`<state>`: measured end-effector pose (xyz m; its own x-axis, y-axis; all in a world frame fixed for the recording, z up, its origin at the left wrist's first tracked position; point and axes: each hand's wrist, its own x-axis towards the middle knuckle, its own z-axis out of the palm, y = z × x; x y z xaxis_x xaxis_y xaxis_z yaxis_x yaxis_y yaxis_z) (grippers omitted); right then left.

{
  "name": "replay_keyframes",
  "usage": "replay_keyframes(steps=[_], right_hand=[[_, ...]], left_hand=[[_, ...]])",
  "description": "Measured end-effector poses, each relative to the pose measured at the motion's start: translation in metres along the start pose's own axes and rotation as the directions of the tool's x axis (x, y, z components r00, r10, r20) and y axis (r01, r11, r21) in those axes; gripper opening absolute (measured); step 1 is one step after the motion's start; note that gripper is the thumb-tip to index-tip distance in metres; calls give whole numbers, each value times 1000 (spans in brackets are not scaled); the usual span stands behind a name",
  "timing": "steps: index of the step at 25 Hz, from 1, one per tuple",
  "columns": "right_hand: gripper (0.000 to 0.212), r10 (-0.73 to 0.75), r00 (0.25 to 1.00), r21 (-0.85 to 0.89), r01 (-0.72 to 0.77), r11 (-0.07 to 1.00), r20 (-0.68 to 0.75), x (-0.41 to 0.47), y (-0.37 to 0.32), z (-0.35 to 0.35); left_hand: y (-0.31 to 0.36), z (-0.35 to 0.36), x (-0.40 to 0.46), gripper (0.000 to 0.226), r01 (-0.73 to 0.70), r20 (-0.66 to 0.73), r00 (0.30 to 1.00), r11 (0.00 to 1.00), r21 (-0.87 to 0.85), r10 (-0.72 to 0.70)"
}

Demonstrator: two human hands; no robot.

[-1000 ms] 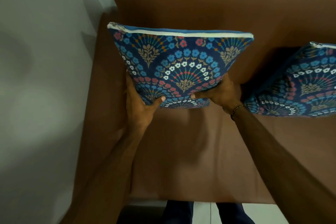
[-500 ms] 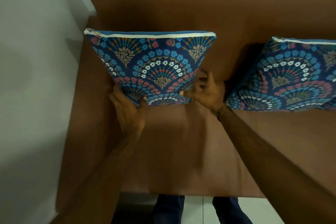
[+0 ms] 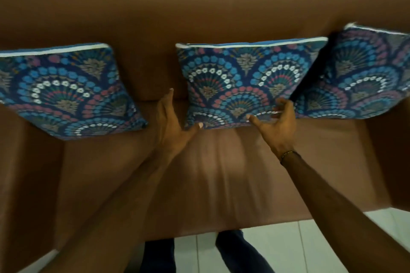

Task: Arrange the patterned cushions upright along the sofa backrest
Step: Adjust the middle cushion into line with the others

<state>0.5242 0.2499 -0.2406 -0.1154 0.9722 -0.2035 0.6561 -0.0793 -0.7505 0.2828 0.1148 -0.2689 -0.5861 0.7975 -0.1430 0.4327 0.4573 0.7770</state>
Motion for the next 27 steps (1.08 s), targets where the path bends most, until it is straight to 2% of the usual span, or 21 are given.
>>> replay_keyframes(steps=[4,6,8,11,17,18,20,21,23,25,27], right_hand=[[128,143,982,247,-169,954,122,68,19,-44],[129,218,940,309,-296,904,262,93,14,-47],[116,216,913,299,-326,897,347,101,11,-40],[107,192,926,314,-297,902,326,99,15,-24],[121,164,944,319,-255,913,286,96,20,-9],[122,167,944,325,-259,910,286,95,19,-12],[117,153,941,332,-254,908,302,88,14,-26],[116,151,943,319,-246,915,295,85,12,-35],[110,148,966,275,-204,940,210,83,14,-58],[100,109,993,215,-118,969,54,89,27,-91],[91,84,993,176,-69,982,-79,102,48,-129]], left_hand=[[34,49,36,146,129,44,991,979,-156,-123],[39,65,53,146,190,39,982,940,-282,-187],[36,73,58,137,201,10,978,925,-322,-209],[27,75,56,126,183,-46,976,914,-362,-214],[32,68,47,124,228,-63,963,920,-319,-261],[40,68,38,119,234,-128,953,933,-273,-276],[65,76,16,93,172,-330,927,984,-56,-180],[80,84,5,77,119,-360,927,993,23,-102],[115,108,-9,55,-22,-256,966,999,41,32],[151,138,-8,48,-156,-125,980,988,10,156],[182,174,-1,48,-216,-69,974,976,-11,215]])
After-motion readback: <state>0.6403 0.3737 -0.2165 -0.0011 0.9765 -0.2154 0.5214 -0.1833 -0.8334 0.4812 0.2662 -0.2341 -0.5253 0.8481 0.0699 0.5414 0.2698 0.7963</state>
